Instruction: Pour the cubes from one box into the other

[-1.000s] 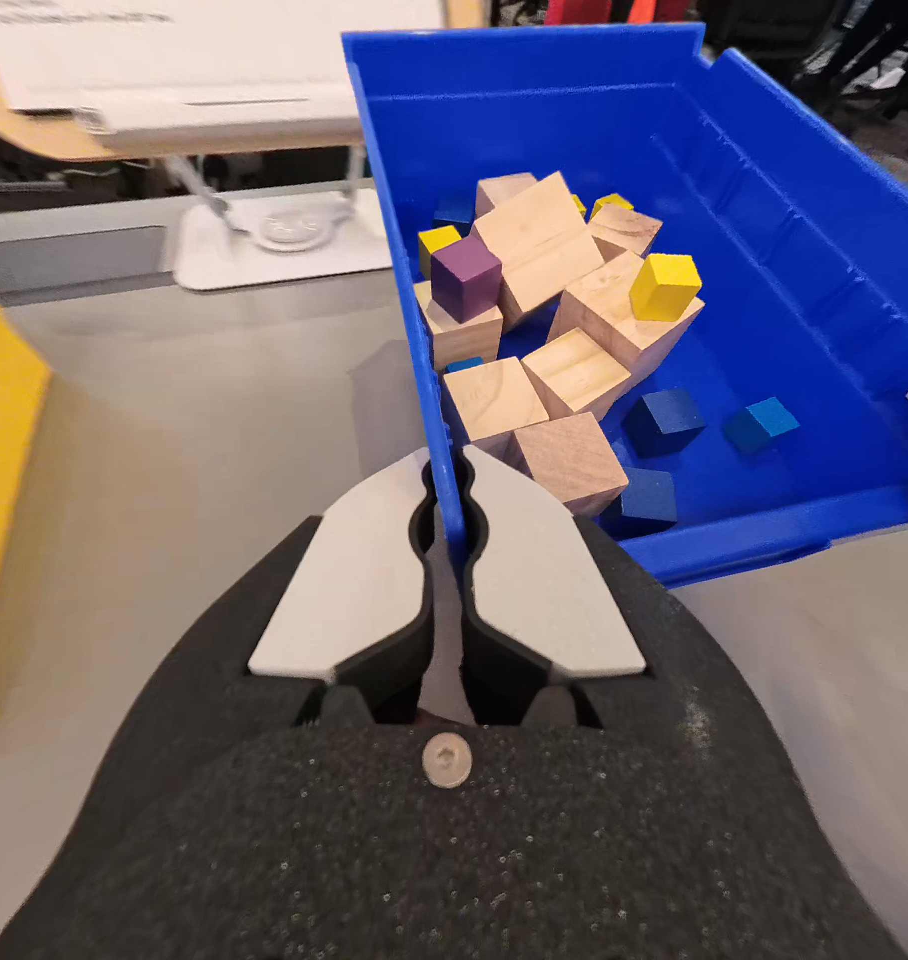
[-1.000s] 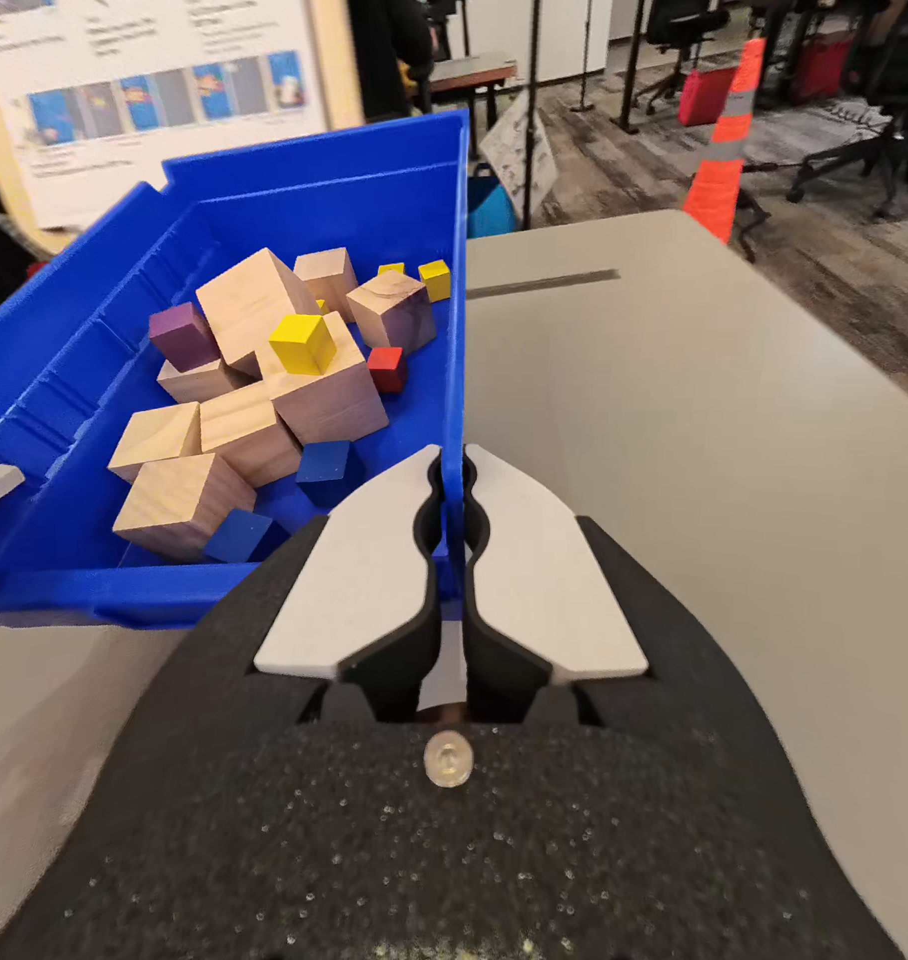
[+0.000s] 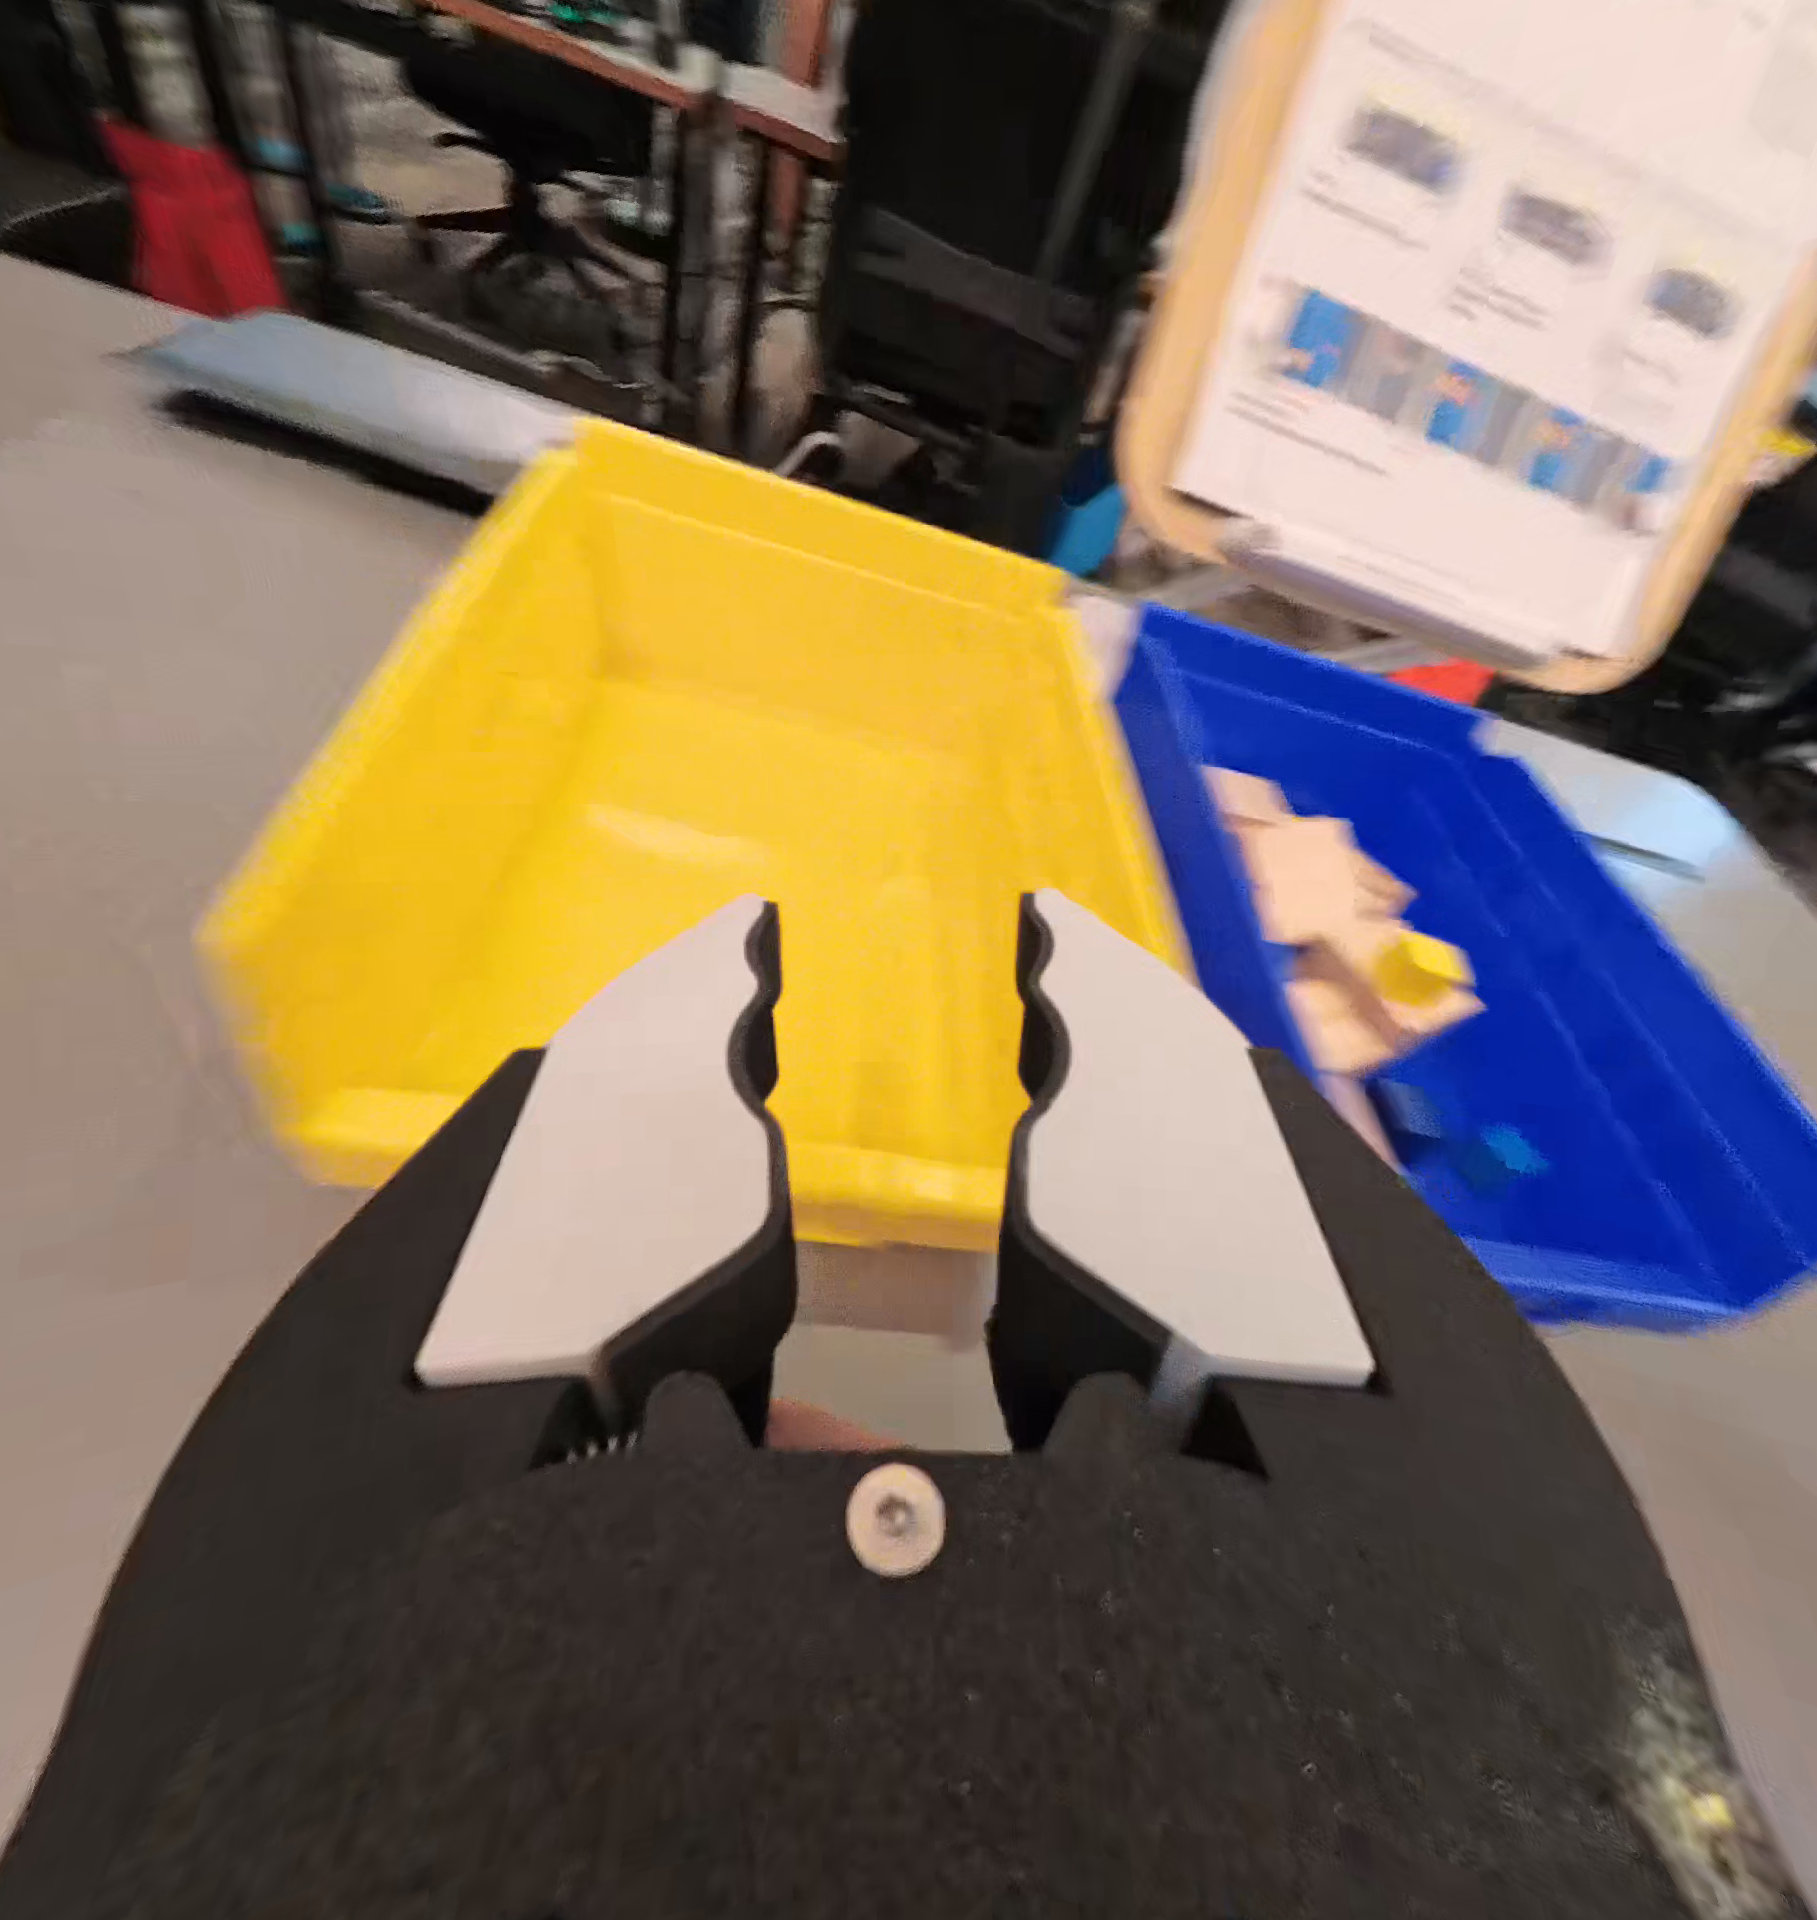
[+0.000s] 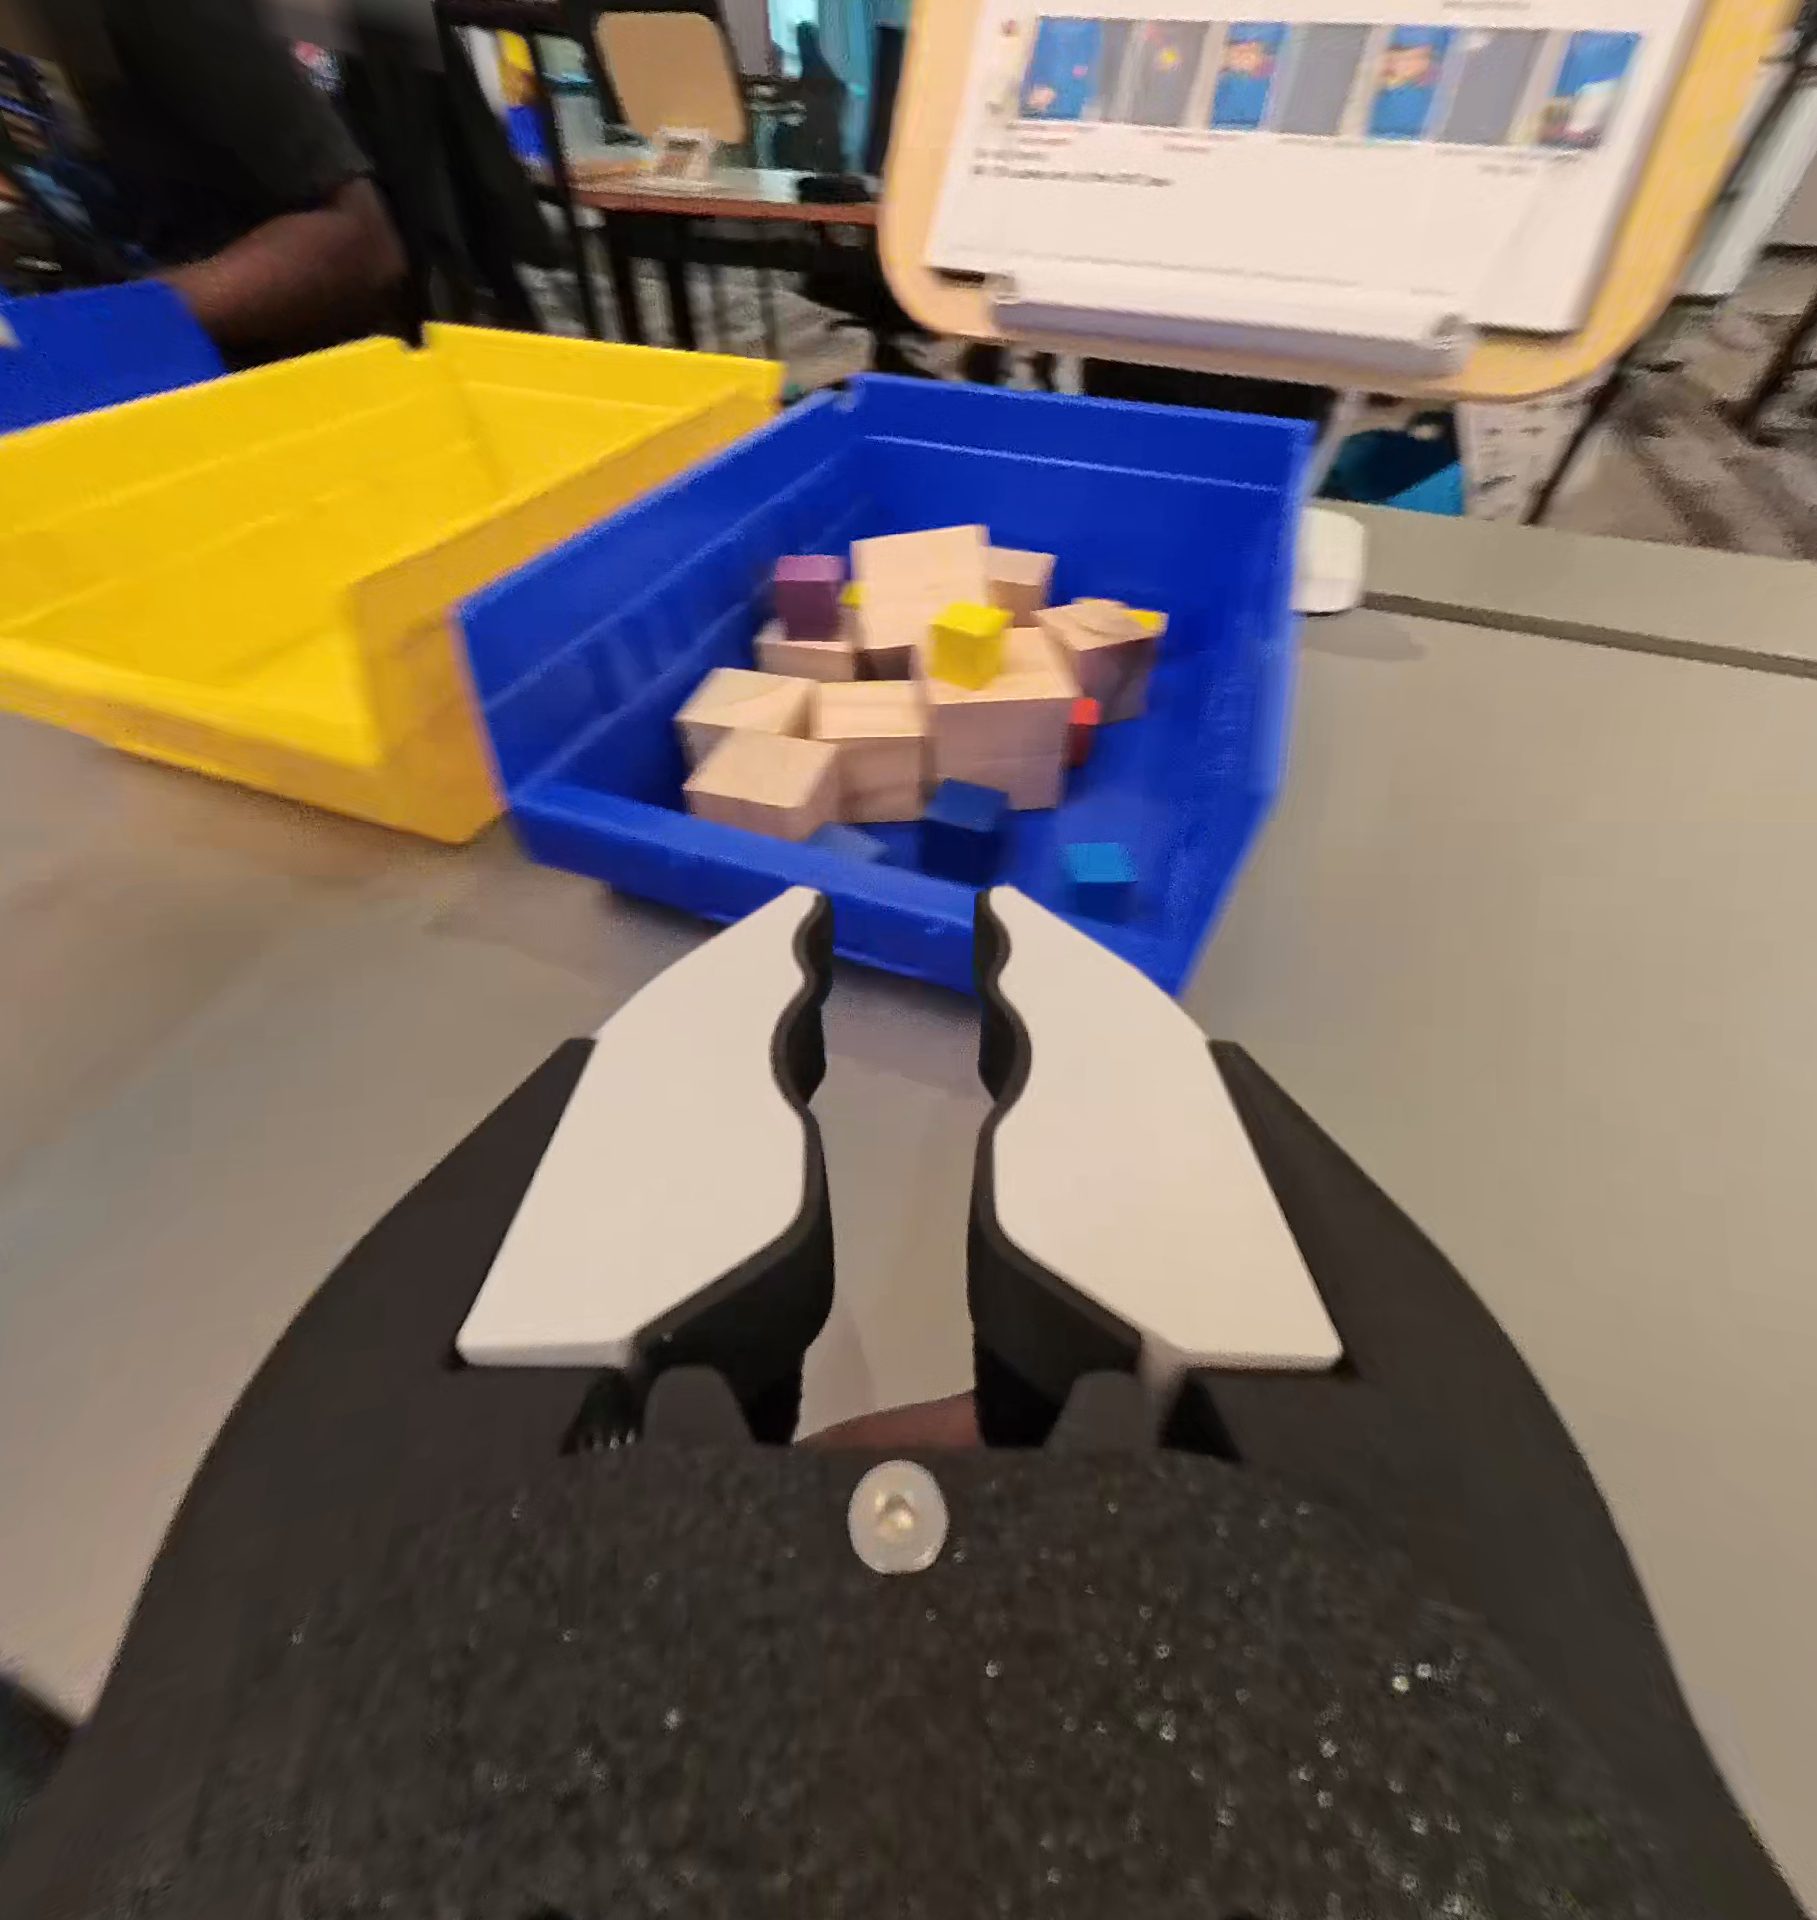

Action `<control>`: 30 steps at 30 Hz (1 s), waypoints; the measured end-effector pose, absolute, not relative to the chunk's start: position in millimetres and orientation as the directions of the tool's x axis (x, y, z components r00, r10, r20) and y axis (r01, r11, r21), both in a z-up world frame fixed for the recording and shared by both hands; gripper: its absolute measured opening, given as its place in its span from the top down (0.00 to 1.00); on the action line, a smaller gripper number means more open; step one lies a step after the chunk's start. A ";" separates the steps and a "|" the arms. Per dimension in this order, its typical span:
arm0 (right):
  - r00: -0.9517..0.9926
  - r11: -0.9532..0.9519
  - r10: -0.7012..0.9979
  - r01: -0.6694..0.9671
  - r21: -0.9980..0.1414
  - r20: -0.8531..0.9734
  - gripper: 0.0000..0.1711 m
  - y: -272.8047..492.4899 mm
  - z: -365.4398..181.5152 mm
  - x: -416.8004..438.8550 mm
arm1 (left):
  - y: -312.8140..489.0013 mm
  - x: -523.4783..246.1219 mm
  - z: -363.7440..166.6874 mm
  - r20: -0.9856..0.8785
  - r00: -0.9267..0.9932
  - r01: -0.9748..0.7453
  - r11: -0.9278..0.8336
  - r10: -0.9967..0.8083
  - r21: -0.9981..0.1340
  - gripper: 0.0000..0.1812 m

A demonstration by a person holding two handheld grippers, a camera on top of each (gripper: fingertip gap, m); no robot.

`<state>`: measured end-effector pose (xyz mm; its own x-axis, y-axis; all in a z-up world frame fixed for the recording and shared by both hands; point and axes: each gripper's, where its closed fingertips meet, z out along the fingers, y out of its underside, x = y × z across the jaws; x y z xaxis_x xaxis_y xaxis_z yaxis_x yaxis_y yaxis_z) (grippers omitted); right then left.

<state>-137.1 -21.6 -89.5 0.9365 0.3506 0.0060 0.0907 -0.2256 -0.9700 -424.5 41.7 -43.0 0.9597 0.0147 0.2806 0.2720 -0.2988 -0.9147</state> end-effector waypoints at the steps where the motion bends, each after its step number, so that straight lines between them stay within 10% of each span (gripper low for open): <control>1: 0.912 -0.238 0.409 0.077 -0.968 -0.028 0.86 -28.6 -92.9 -156.7 | 42.6 -458.3 -51.4 0.226 0.970 0.241 -0.313 0.085 -0.919 0.73; 8: 0.786 -0.248 0.616 0.252 -0.935 0.048 0.85 -66.5 -122.7 -245.8 | 62.7 -536.7 -105.3 0.132 0.985 0.165 -0.387 0.112 -0.907 0.73; 11: 0.767 -0.236 0.639 0.268 -0.934 0.058 0.85 -73.0 -118.8 -259.1 | 77.0 -526.4 -117.3 0.103 0.992 0.123 -0.432 0.070 -0.893 0.97; 27: 0.879 -0.468 0.476 0.273 -0.840 0.021 0.72 3.9 -138.4 -318.3 | -44.6 -493.2 -118.8 0.061 0.975 0.157 -0.465 0.216 -0.871 0.98; 30: 0.891 -0.506 0.448 0.183 -0.843 -0.076 0.86 -1.8 -134.6 -326.0 | -68.6 -496.8 -118.2 0.078 0.962 0.192 -0.447 0.260 -0.874 0.98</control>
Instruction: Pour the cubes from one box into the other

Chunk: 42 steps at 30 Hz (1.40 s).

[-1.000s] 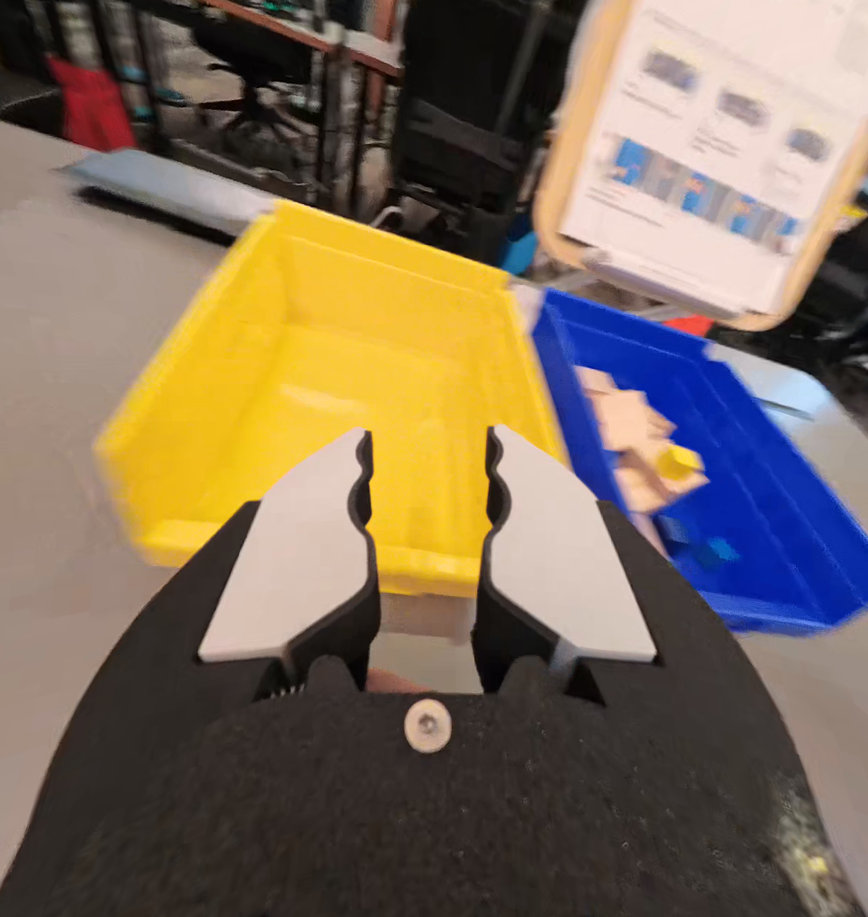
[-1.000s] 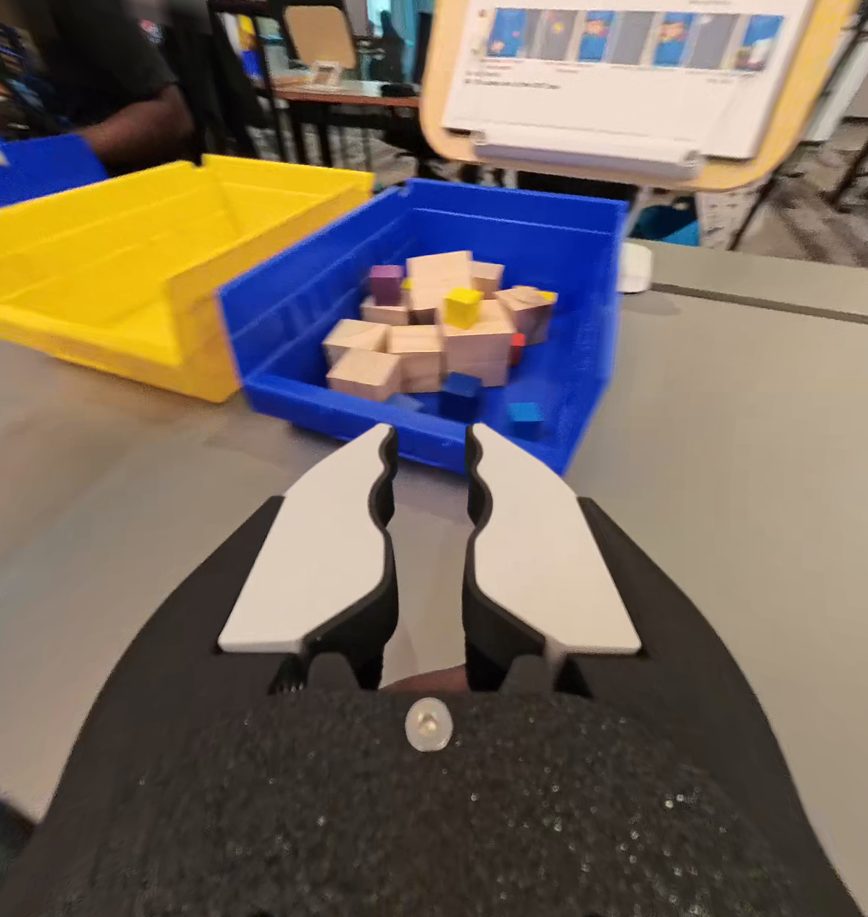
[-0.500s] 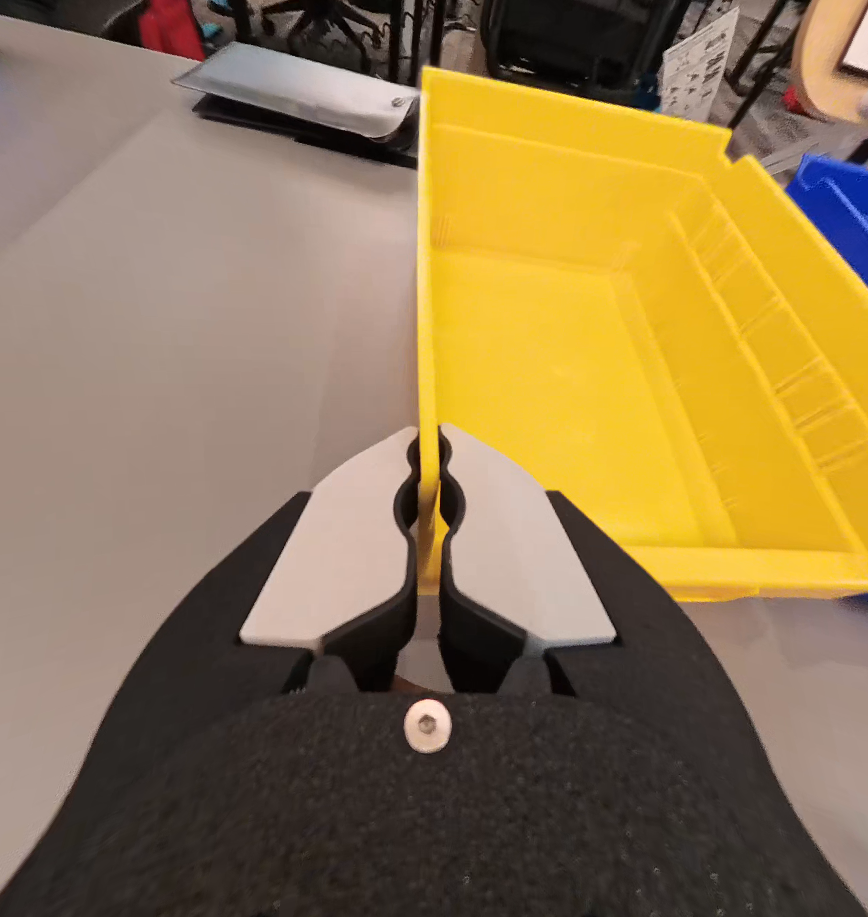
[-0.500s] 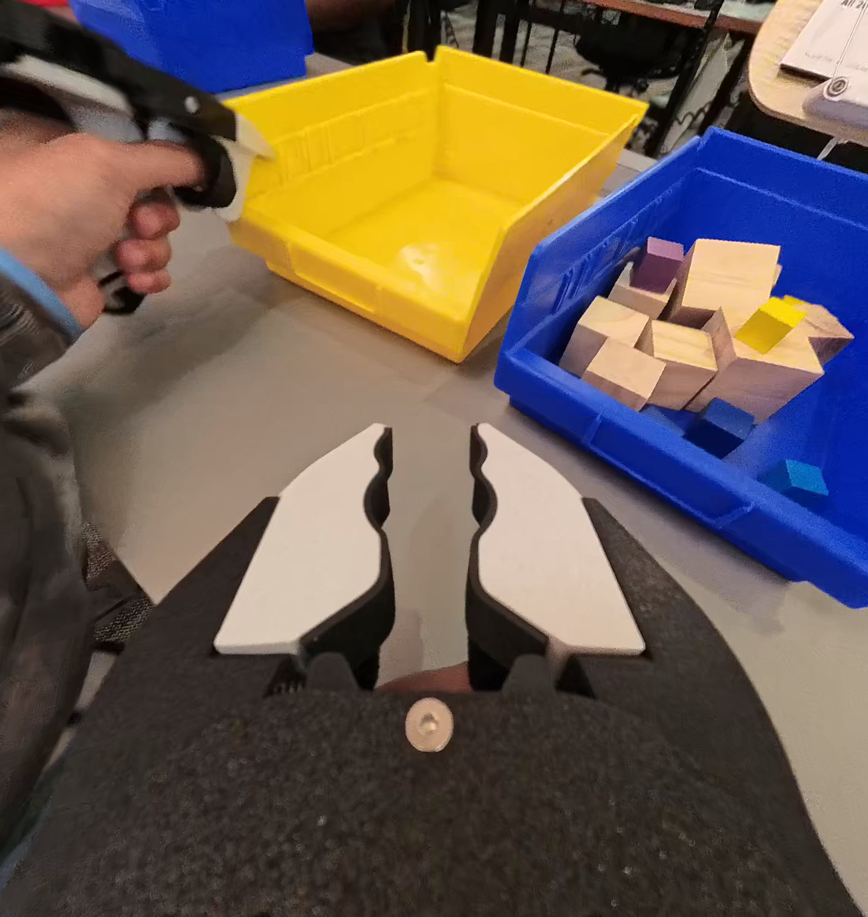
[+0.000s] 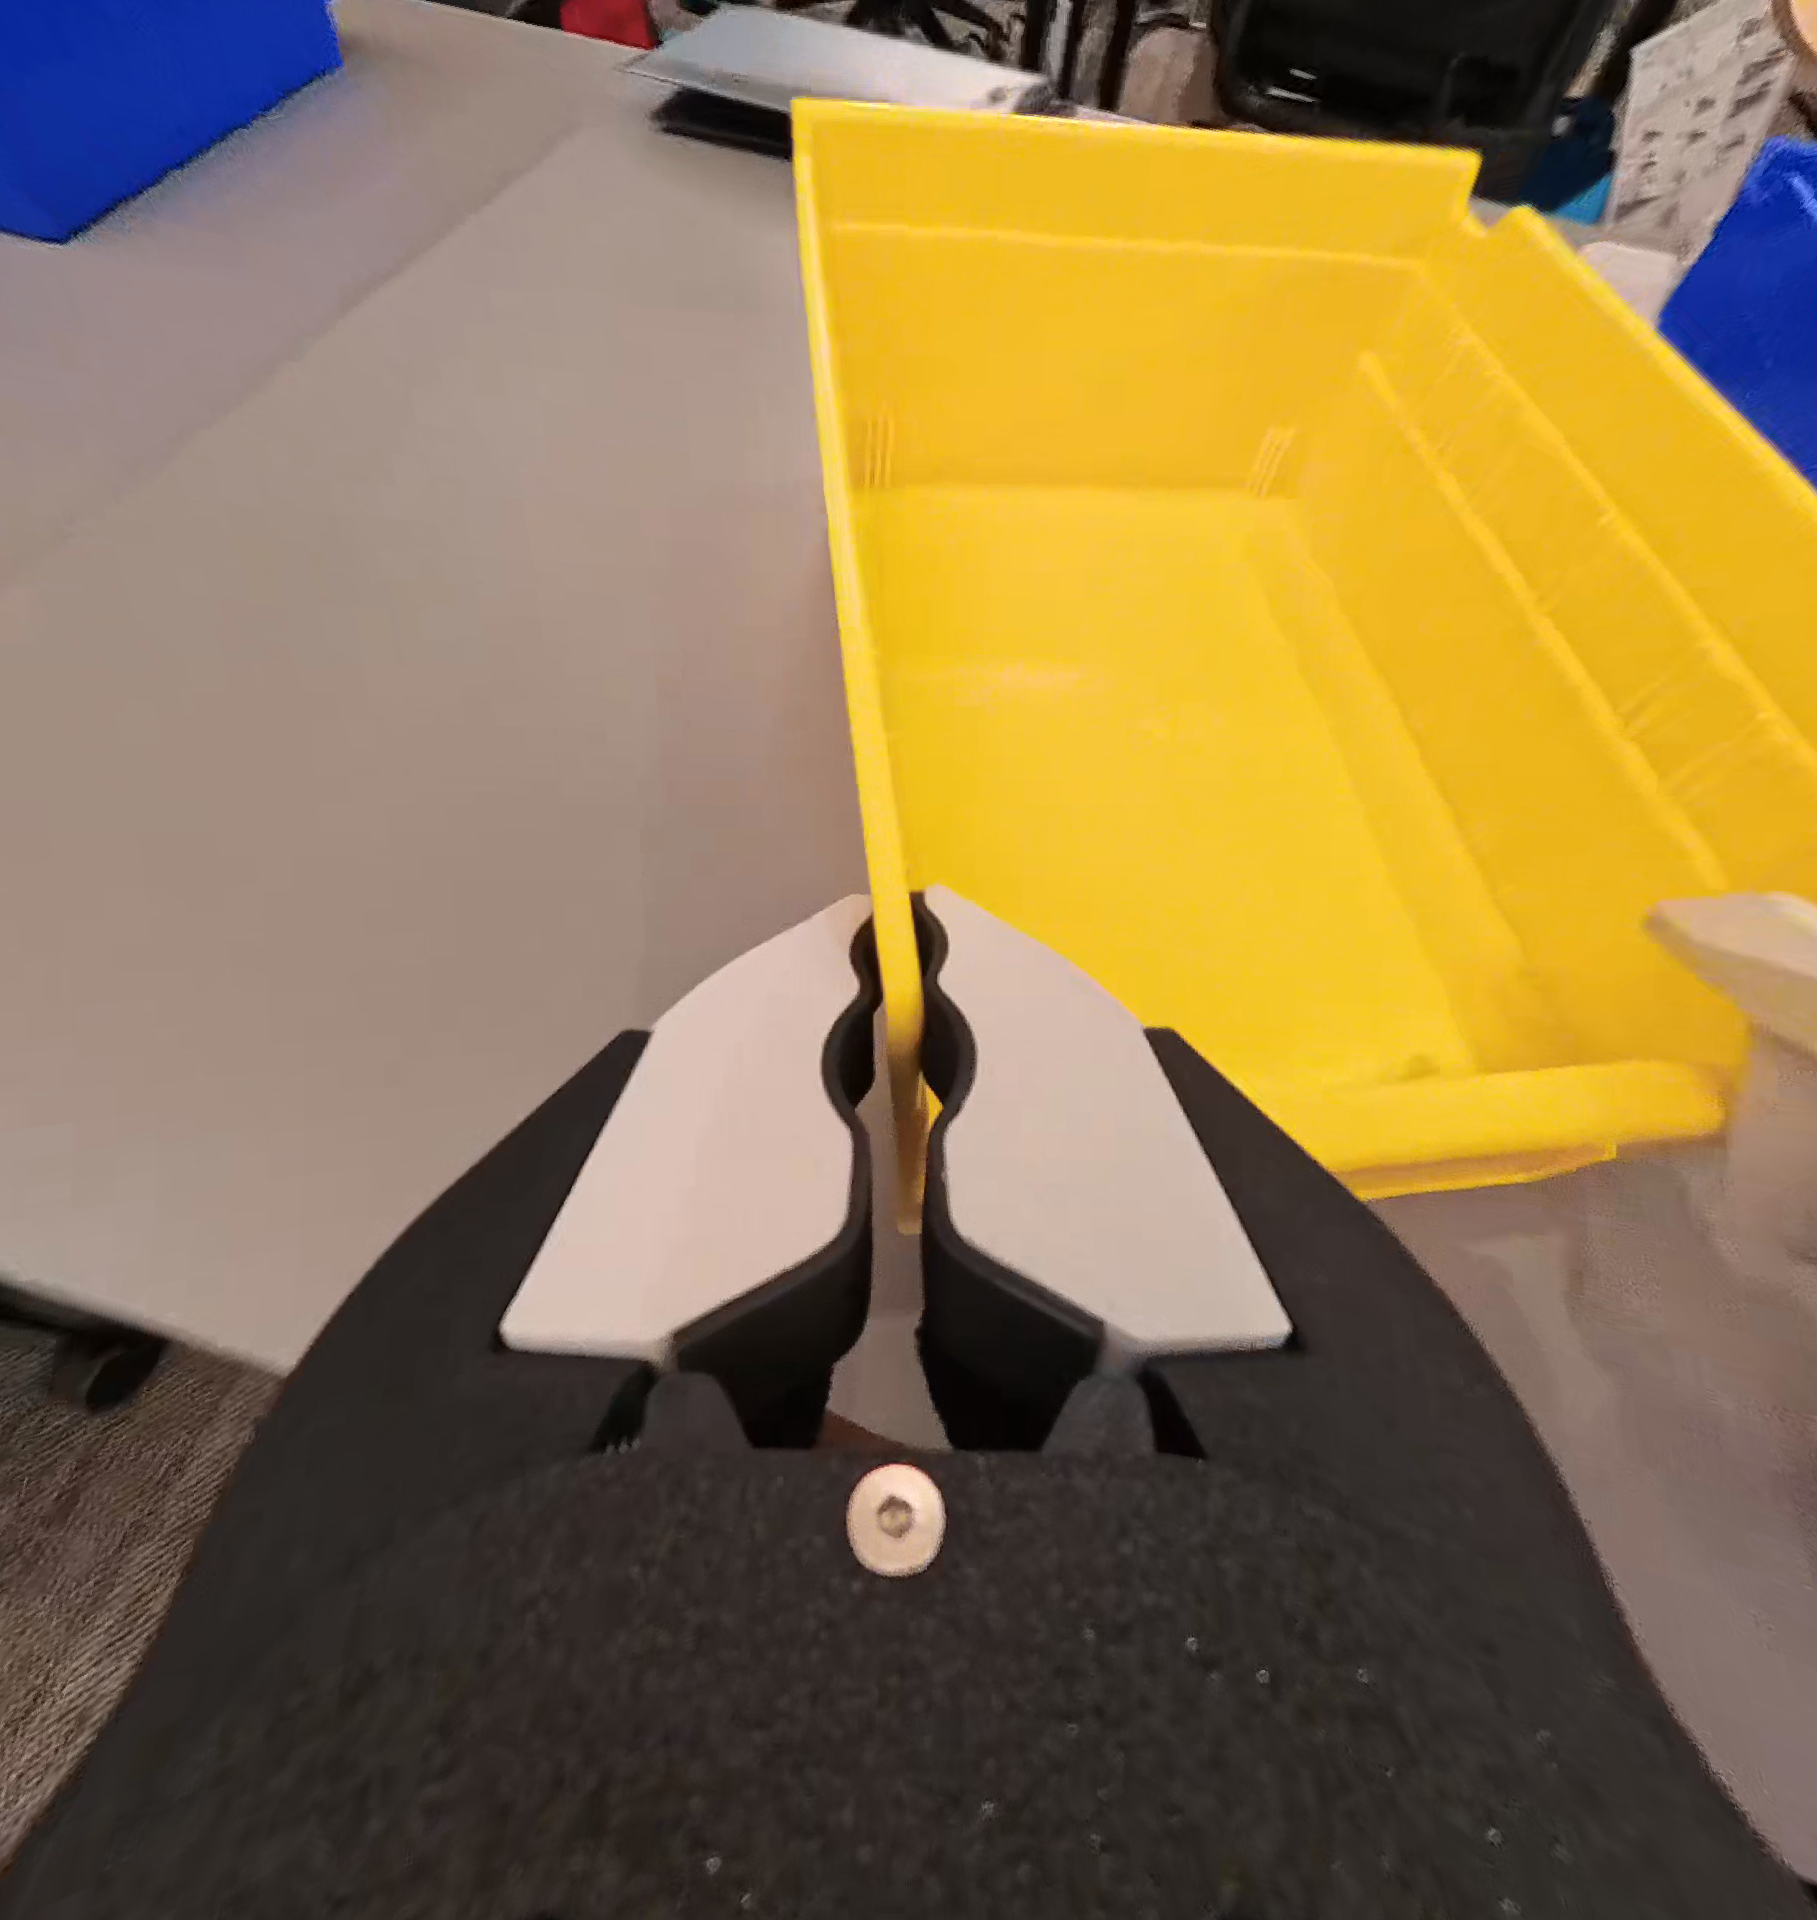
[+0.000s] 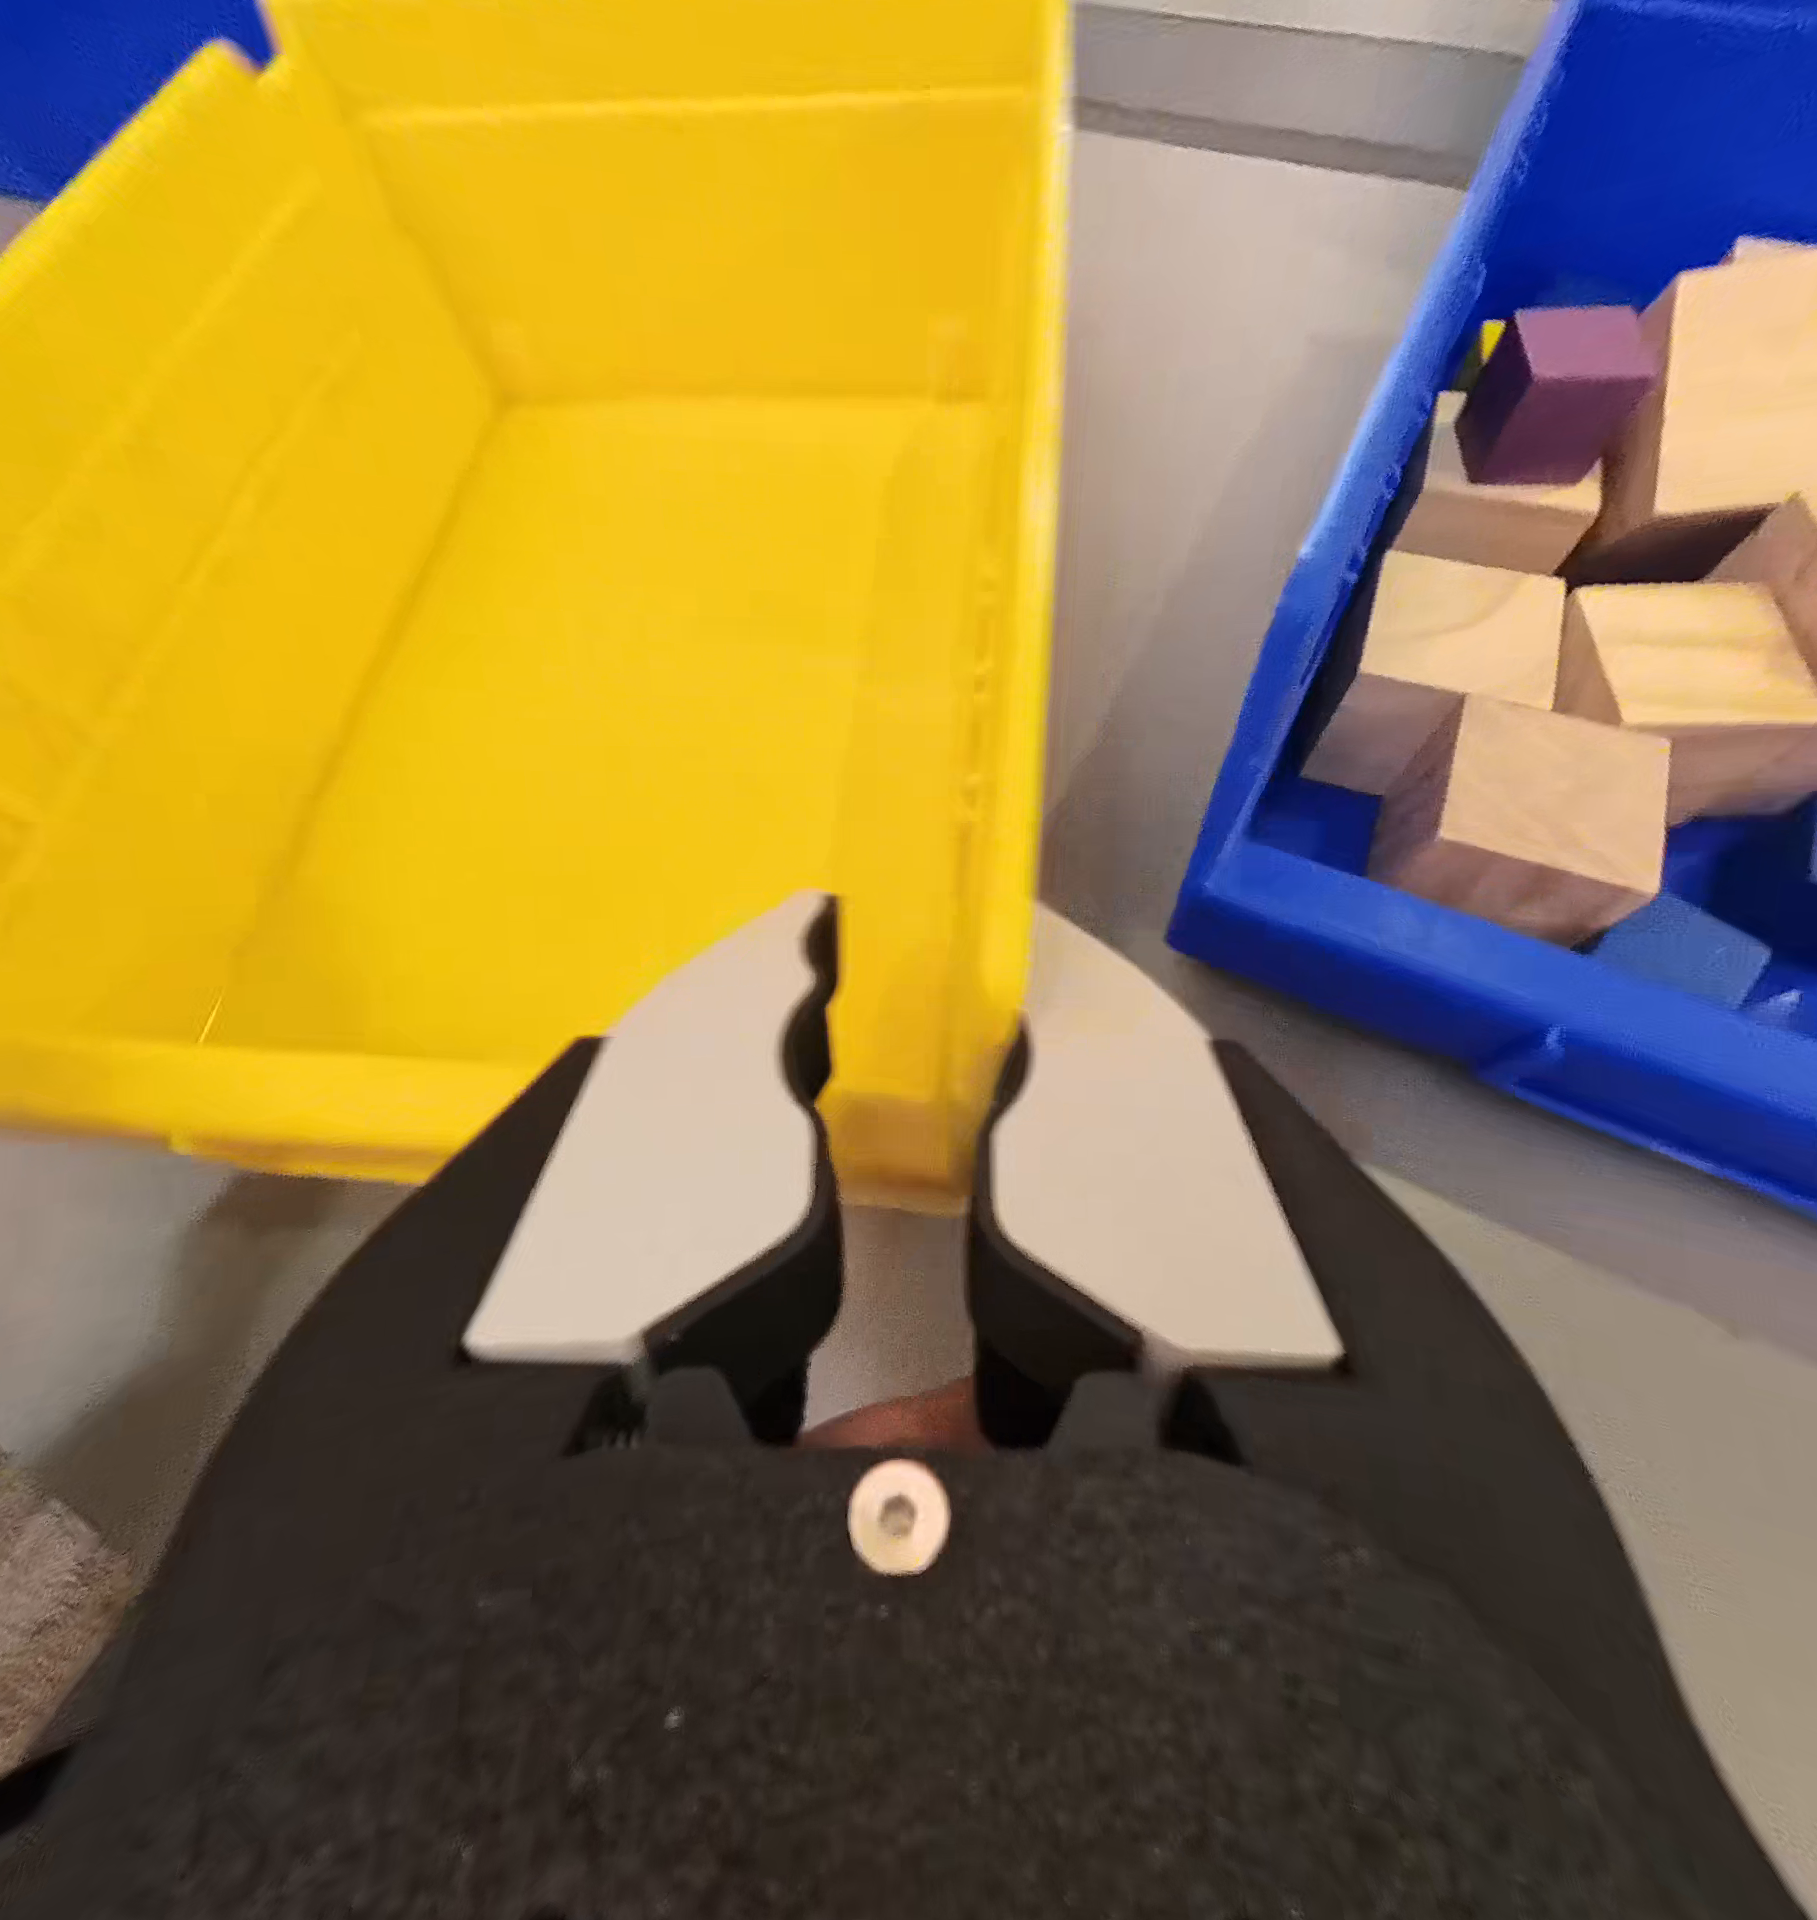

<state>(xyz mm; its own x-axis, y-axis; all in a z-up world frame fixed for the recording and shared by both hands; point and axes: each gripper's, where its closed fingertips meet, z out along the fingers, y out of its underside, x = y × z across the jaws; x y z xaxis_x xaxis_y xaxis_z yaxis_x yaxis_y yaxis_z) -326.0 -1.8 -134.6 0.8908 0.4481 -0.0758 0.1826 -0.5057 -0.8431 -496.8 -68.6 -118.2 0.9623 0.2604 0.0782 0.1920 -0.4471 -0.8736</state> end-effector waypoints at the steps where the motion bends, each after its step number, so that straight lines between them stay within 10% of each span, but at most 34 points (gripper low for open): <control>1: 0.905 -0.506 0.419 0.168 -0.846 -0.071 0.99 -1.6 -132.6 -321.0 | -76.6 -500.6 -117.6 0.073 0.958 0.196 -0.442 0.279 -0.875 0.98; 12: 0.912 -0.298 0.411 0.120 -0.947 -0.014 0.98 -17.8 -31.1 -272.6 | -84.7 -457.1 -27.5 0.032 0.970 0.095 -0.252 0.242 -0.963 0.98; 21: 0.988 -0.180 0.154 0.016 -0.984 -0.012 0.98 5.5 48.2 -47.4 | -2.4 -242.9 52.1 0.031 0.998 0.021 -0.155 -0.062 -0.988 0.98; 31: 0.996 -0.308 -0.070 -0.073 -0.949 -0.054 0.99 34.5 -36.3 251.8 | 61.2 60.2 -26.9 0.056 0.951 -0.052 -0.334 -0.303 -0.941 0.98; 42: 0.968 -0.380 -0.012 -0.236 -0.895 -0.250 0.98 65.7 -129.7 283.8 | 67.7 95.4 -120.9 0.009 0.952 -0.123 -0.411 -0.305 -0.903 0.95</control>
